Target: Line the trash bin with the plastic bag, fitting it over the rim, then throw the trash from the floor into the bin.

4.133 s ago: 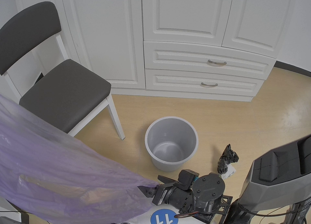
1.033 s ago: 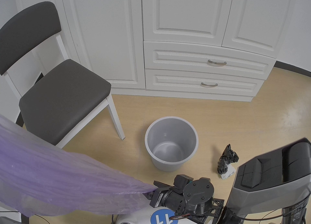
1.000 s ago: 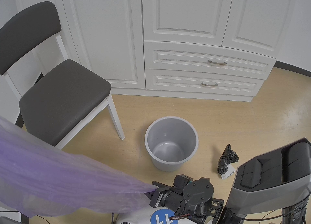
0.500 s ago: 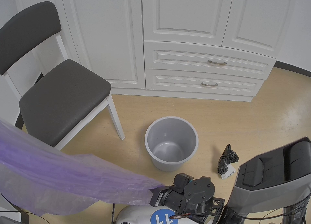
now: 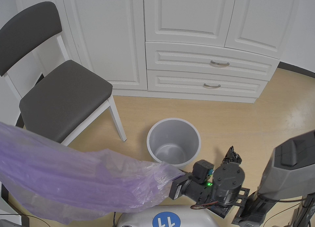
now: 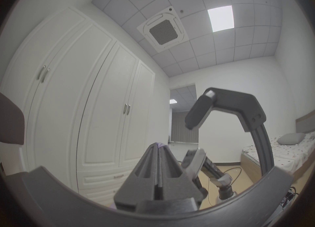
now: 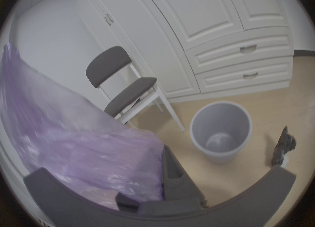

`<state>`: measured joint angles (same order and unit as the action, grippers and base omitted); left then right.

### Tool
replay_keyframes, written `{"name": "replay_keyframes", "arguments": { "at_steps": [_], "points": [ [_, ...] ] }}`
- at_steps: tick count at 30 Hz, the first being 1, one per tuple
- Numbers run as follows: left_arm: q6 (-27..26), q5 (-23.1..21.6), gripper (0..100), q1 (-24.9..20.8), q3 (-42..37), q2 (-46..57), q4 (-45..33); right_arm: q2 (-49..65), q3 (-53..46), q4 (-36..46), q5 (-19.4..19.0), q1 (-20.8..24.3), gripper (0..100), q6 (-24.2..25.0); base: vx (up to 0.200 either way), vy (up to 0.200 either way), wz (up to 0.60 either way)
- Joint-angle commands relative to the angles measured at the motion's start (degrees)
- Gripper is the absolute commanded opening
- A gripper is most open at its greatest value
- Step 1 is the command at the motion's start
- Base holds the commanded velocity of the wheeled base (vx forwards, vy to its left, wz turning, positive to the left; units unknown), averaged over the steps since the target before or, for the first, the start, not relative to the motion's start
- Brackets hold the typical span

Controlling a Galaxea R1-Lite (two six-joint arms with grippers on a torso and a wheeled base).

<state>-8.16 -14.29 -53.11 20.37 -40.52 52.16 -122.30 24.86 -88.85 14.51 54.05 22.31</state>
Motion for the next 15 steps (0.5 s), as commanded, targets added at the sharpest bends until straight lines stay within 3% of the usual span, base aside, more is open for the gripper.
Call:
{"name": "replay_keyframes", "arguments": {
  "at_steps": [1, 6, 9, 10, 11, 12, 14, 15],
  "points": [
    [0.2, 0.2, 0, 0.5, -0.3, -1.0, -5.8, 12.8, -4.2, -1.2, 0.3, -3.8, 0, -5.8, 0.000, 0.000, 0.00],
    [0.2, 0.5, 0, 1.2, -0.2, -3.1, -10.0, 21.9, -6.8, 1.0, 0.3, -6.9, 0, -14.2, 0.000, 0.000, 0.00],
    [0.2, 0.6, 0, 2.0, -0.2, -4.6, -10.4, 28.5, -6.2, 7.7, 0.3, -7.5, 0, -14.8, 0.000, 0.000, 0.00],
    [0.2, 0.6, 0, 2.4, -0.3, -5.4, -10.5, 32.4, -5.7, 12.7, 0.3, -7.5, 0, -14.8, 0.000, 0.000, 0.00],
    [0.2, 0.6, 0, 2.4, -0.3, -5.4, -10.5, 32.4, -5.7, 12.7, 0.3, -7.5, 0, -14.8, 0.000, 0.000, 0.00],
    [0.2, 0.6, 0, 2.9, -0.5, -6.7, -10.5, 38.4, -4.1, 21.3, 0.3, -7.5, 0, -14.8, 0.000, 0.000, 0.00],
    [0.2, 0.7, 0, 3.1, -0.6, -6.9, -10.5, 39.6, -3.8, 23.2, 0.3, -7.5, 0, -14.8, 0.000, 0.000, 0.00],
    [0.2, 0.7, 0, 3.7, -0.8, -8.1, -10.5, 46.4, -1.5, 32.9, 0.3, -7.6, 0, -14.7, 0.000, 0.000, 0.00]
  ]
}}
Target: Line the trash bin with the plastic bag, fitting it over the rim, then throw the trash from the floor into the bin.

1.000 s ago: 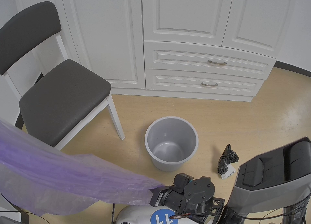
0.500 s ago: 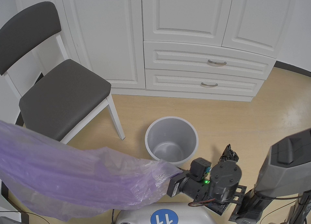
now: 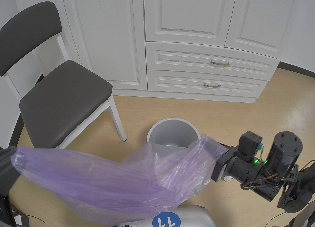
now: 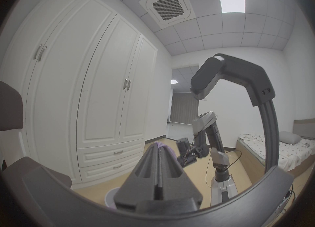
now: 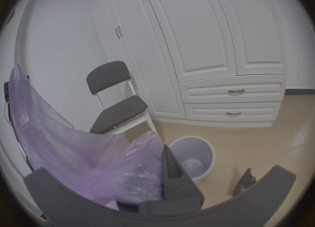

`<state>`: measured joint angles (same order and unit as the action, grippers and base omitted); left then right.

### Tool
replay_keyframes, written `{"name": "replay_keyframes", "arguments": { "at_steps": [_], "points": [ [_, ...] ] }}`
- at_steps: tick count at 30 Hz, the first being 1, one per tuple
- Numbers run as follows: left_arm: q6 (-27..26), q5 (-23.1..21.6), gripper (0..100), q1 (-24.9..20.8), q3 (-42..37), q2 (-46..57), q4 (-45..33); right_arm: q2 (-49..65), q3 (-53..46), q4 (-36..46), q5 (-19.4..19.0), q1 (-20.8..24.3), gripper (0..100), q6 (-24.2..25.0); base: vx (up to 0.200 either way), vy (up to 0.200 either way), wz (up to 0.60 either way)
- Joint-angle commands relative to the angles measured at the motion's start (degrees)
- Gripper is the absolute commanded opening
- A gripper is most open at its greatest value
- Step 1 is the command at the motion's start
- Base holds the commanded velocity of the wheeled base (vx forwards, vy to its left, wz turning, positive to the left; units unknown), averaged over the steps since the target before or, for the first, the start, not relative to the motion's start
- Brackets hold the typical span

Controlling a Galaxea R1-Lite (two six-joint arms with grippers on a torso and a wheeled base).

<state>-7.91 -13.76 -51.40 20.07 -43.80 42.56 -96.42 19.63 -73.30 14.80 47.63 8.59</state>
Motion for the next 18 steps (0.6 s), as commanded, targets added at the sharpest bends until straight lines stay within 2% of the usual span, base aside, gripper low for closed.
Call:
{"name": "replay_keyframes", "arguments": {
  "at_steps": [1, 2, 7, 10, 11, 12, 13, 18],
  "points": [
    [0.0, 0.1, 0, 2.0, -0.5, -4.8, -0.9, 20.6, 3.8, 17.4, 0.1, -1.1, 0, -0.9, 0.000, 0.000, 0.00],
    [0.0, 0.2, 0, 2.5, -0.8, -5.6, -0.9, 24.9, 5.4, 23.5, 0.1, -1.1, 0, -0.9, 0.000, 0.000, 0.00],
    [-0.1, 0.3, 0, 3.8, -1.3, -7.4, -0.9, 33.6, 7.9, 33.3, 0.8, -1.0, 0, -1.7, 0.000, 0.000, 0.00],
    [-0.2, 0.4, 0, 4.4, -1.4, -7.9, -0.9, 36.7, 7.5, 36.0, 4.1, -0.3, 0, -6.9, 0.000, 0.000, 0.00],
    [-0.4, 1.5, 0, 5.2, -1.5, -8.5, -0.9, 38.4, 6.7, 36.4, 7.3, -0.3, 0, -12.5, 0.000, 0.000, 0.00],
    [-0.4, 1.7, 0, 5.3, -1.5, -8.5, -0.9, 38.5, 6.6, 36.3, 7.6, -0.3, 0, -13.0, 0.000, 0.000, 0.00],
    [-0.7, 3.8, 0, 5.9, -1.6, -9.4, -0.8, 39.8, 5.2, 35.8, 10.1, -0.2, 0, -17.2, 0.000, 0.000, 0.00],
    [-3.9, 9.6, 0, 5.9, -2.2, -10.3, -0.9, 42.5, 3.2, 35.8, 11.1, -0.3, 0, -21.6, 0.000, 0.000, 0.00]
  ]
}}
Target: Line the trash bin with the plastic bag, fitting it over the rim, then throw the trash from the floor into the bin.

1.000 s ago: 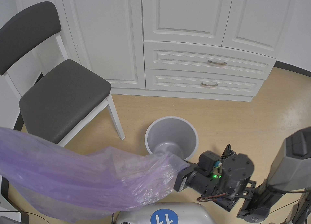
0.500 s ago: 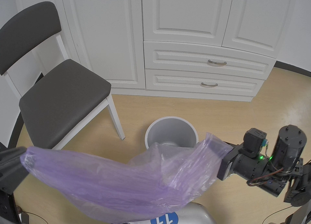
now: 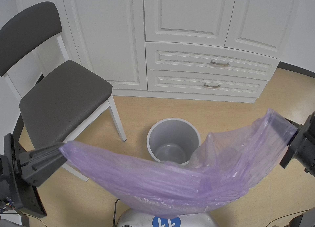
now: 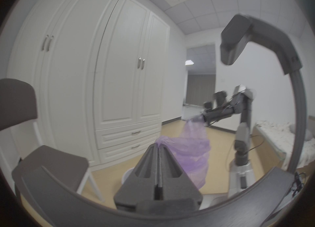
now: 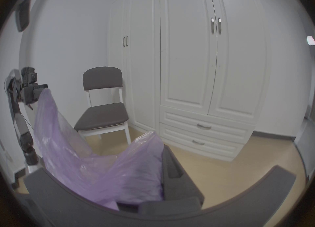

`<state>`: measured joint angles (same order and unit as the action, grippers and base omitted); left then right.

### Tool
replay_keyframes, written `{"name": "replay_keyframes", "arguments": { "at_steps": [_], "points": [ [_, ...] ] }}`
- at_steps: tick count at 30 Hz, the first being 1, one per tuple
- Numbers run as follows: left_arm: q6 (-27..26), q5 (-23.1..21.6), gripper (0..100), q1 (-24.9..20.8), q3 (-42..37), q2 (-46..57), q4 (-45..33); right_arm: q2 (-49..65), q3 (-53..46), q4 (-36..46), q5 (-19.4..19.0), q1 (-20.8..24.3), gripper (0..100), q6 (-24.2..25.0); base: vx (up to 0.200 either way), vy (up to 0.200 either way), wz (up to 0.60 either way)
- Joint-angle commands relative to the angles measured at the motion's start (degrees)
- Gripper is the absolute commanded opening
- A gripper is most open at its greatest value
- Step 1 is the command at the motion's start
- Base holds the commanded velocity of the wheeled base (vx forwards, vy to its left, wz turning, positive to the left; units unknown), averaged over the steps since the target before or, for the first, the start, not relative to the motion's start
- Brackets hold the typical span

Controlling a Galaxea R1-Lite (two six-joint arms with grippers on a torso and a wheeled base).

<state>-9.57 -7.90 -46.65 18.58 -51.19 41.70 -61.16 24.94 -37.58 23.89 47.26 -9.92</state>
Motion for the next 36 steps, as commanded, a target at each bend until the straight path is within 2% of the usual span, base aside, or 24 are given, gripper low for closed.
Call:
{"name": "replay_keyframes", "arguments": {
  "at_steps": [1, 6, 9, 15, 21, 25, 36],
  "points": [
    [-3.3, 5.6, 0, 1.3, -1.1, -3.0, 0.0, 7.5, -2.5, 0.1, 2.0, -0.2, 0, -3.5, 0.000, 0.000, 0.00],
    [-11.9, 17.7, 0, 1.6, -2.8, -3.1, 0.0, 8.1, -4.7, 0.1, 2.0, -0.6, 0, -4.8, 0.000, 0.000, 0.00],
    [-14.6, 20.3, 0, 1.7, -3.9, -3.0, 0.0, 8.1, -5.6, 0.1, 2.0, -0.6, 0, -5.7, 0.000, 0.000, 0.00],
    [-14.7, 20.5, 0, 3.3, -4.2, -2.7, -2.0, 7.5, -6.4, 0.2, 2.0, -0.7, 0, -5.7, 0.000, 0.000, 0.00],
    [-14.5, 20.3, 0, 6.8, -3.5, -0.9, -3.9, 7.4, -6.7, 0.7, 2.1, -0.7, 0, -5.7, 0.000, 0.000, 0.00],
    [-14.6, 20.4, 0, 8.3, -3.0, -0.1, -4.0, 7.5, -7.4, 0.8, 3.3, -0.8, 0, -5.8, 0.000, 0.000, 0.00],
    [-14.8, 20.5, 0, 10.4, -2.3, 0.5, -5.8, 7.7, -10.4, 0.8, 4.1, -3.8, 0, -10.2, 0.000, 0.000, 0.00]
  ]
}}
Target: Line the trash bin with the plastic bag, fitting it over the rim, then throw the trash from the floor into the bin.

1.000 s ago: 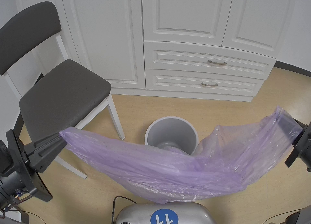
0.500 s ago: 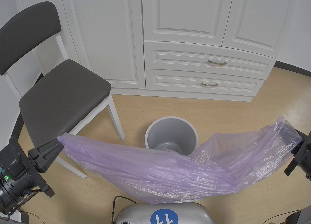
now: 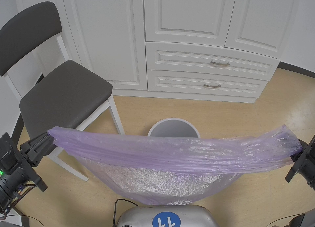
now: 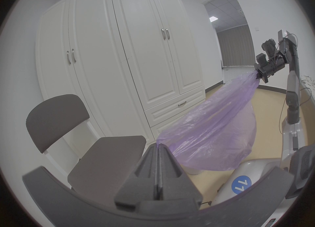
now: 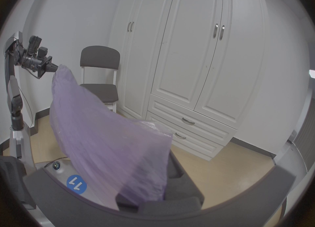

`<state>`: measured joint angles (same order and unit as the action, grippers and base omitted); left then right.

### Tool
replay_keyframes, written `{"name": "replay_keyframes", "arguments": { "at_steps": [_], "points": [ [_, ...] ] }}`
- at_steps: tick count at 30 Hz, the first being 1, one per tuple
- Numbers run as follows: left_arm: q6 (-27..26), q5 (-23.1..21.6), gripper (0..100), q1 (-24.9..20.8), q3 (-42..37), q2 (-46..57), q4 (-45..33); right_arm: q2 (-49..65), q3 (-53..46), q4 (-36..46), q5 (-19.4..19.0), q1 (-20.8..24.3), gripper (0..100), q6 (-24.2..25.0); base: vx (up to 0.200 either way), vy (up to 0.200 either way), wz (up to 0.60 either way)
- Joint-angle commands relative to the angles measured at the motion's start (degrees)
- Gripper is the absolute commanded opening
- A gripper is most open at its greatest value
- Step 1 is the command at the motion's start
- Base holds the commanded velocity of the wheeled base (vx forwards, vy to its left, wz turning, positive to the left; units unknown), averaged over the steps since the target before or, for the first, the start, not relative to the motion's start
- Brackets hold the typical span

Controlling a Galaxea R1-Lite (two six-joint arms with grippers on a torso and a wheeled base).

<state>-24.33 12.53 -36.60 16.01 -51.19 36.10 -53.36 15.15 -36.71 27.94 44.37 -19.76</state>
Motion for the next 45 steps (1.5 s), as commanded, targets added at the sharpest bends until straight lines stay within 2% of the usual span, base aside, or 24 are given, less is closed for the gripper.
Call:
{"name": "replay_keyframes", "arguments": {
  "at_steps": [1, 19, 27, 33, 37, 38, 39, 40, 45],
  "points": [
    [0.0, 0.0, 0, 0.6, 0.3, 0.7, -0.5, 0.0, -0.7, 0.1, 0.0, -1.1, 0, -0.7, 0.000, 0.000, 0.00],
    [-0.2, -0.4, 0, 0.2, 0.5, -1.5, -0.3, -1.9, -0.7, -0.6, -0.8, -0.7, 0, -1.4, 0.000, 0.000, 0.00],
    [-1.7, -0.3, 0, -2.7, 0.1, -5.2, -0.1, -5.4, -0.7, -1.9, -0.9, 0.0, 0, -1.1, 0.000, 0.000, 0.00],
    [-2.2, -0.3, 0, -4.8, 0.6, -9.6, 0.6, -9.7, -2.0, -6.0, -0.9, 2.4, 0, -0.1, 0.000, 0.000, 0.00],
    [-0.7, -0.2, 0, -8.1, 0.8, -16.6, 8.4, -13.2, -1.6, -6.4, -0.9, 5.1, 0, 3.6, 0.000, 0.000, 0.00],
    [-0.7, -0.2, 0, -8.1, 0.8, -16.6, 8.4, -13.2, -1.6, -6.4, -0.9, 5.1, 0, 3.6, 0.000, 0.000, 0.00],
    [0.6, -0.3, 0, -8.7, 0.3, -19.7, 13.1, -14.0, -1.4, -6.8, -0.9, 6.3, 0, 4.8, 0.000, 0.000, 0.00],
    [0.8, -0.3, 0, -8.8, 0.1, -20.4, 14.0, -14.1, -1.3, -7.0, -0.9, 6.5, 0, 5.2, 0.000, 0.000, 0.00],
    [2.5, -0.5, 0, -9.9, 1.1, -26.3, 21.9, -19.9, 0.3, -14.7, -1.2, 8.8, 0, 8.1, 0.000, 0.000, 0.00]
  ]
}}
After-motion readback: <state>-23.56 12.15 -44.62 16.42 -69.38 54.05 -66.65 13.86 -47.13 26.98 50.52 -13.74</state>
